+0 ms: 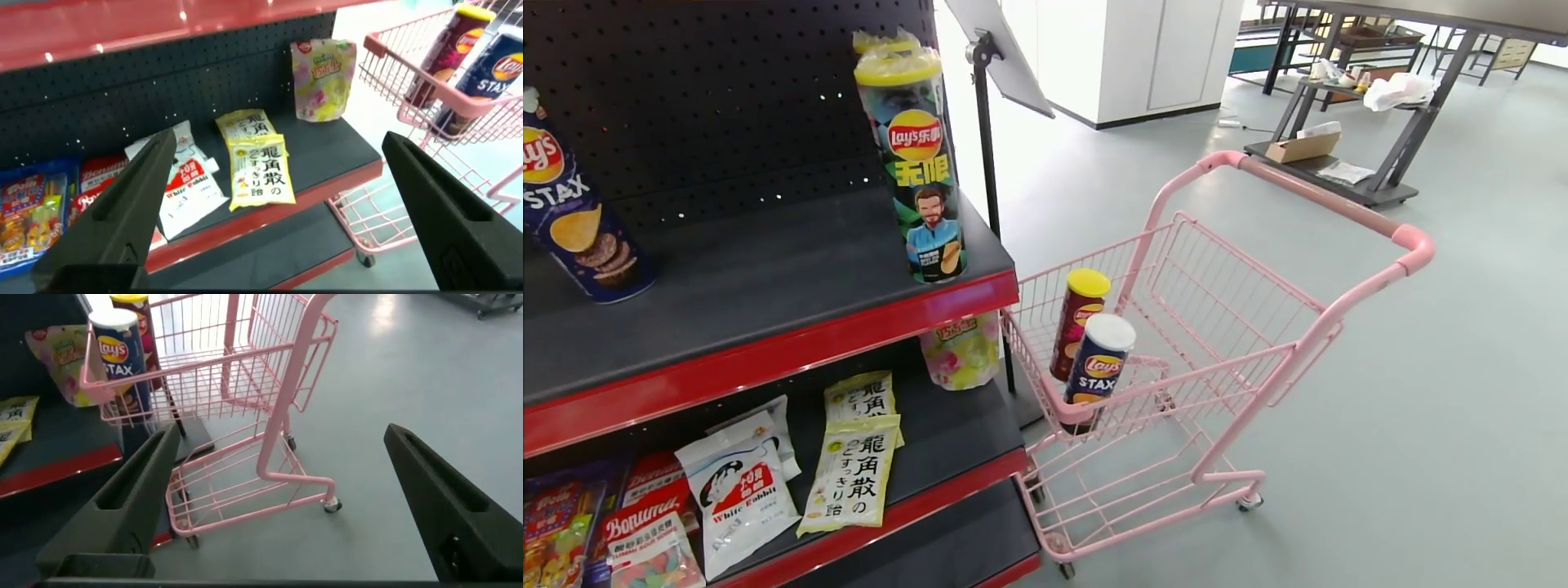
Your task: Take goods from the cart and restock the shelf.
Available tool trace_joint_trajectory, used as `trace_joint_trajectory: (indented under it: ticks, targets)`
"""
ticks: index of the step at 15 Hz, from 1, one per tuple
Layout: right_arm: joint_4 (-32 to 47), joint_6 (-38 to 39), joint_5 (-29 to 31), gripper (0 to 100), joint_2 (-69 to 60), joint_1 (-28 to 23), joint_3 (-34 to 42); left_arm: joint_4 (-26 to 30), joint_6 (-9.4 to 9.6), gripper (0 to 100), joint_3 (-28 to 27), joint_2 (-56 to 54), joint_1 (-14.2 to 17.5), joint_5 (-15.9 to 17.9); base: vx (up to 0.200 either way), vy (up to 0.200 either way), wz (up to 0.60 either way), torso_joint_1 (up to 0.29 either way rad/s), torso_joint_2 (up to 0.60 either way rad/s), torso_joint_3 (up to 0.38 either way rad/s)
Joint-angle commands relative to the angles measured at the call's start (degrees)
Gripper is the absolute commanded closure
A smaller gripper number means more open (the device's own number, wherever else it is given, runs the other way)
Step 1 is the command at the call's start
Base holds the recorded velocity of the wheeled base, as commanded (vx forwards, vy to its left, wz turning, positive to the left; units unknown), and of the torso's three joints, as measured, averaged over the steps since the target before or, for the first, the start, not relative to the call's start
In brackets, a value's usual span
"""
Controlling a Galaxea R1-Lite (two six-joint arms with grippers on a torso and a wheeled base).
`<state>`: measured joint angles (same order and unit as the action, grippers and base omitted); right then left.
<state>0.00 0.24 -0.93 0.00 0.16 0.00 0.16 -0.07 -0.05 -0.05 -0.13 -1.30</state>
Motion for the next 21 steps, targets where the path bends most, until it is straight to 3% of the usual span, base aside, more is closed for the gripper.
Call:
trace_joint_trajectory:
  ticks: [1,8,9,10,11,12,13,15,17,21]
  targets:
    - [0.00,0.02,-0.04,0,0.00,0.02,0.00,0.02,-0.01,0,-0.04,0.05,0.05,-0.01,0.000,0.000,0.00,-0.207,0.55,0.344]
    - [-0.26,-1.39,-1.45,0,2.11,0.72,-0.88,0.02,-0.01,0,-0.04,0.05,-0.04,-0.01,0.000,0.000,0.00,-0.120,0.35,0.223]
    - [0.00,1.34,-5.93,0,13.71,2.39,-12.83,0.02,-0.01,0,0.05,0.05,0.05,-0.01,0.000,0.000,0.00,0.000,0.00,0.000]
    - [-0.53,8.19,-6.63,0,28.30,3.18,-23.99,0.02,-0.01,0,-0.04,0.05,-0.04,-0.01,0.000,0.000,0.00,0.000,0.00,0.000]
    - [-0.88,11.09,-7.86,0,37.88,3.97,-30.76,0.02,-0.01,0,-0.04,0.05,0.05,-0.01,0.000,0.000,0.00,0.000,0.00,0.000]
    - [-2.99,9.07,-10.85,0,43.68,7.14,-31.82,0.02,-0.01,0,-0.04,0.05,0.05,-0.01,0.000,0.000,0.00,0.000,0.00,0.000]
    - [-9.23,7.75,-13.84,0,49.92,11.36,-31.29,0.02,-0.01,0,0.05,0.05,0.05,-0.01,0.000,0.000,0.00,0.000,0.00,0.000]
    - [-25.93,7.40,-15.51,0,64.78,13.20,-26.54,0.02,-0.01,0,0.05,0.05,-0.04,-0.01,0.000,0.000,0.00,0.000,0.00,0.000]
    - [-37.79,7.40,-17.88,0,77.17,15.40,-24.08,0.02,-0.01,0,-0.04,0.05,0.05,-0.01,0.000,0.000,0.00,0.000,0.00,0.000]
    - [-46.32,6.88,-21.66,0,93.16,17.95,-28.30,0.02,-0.01,0,-0.04,0.05,-0.04,-0.01,0.000,0.000,0.00,0.000,0.00,0.000]
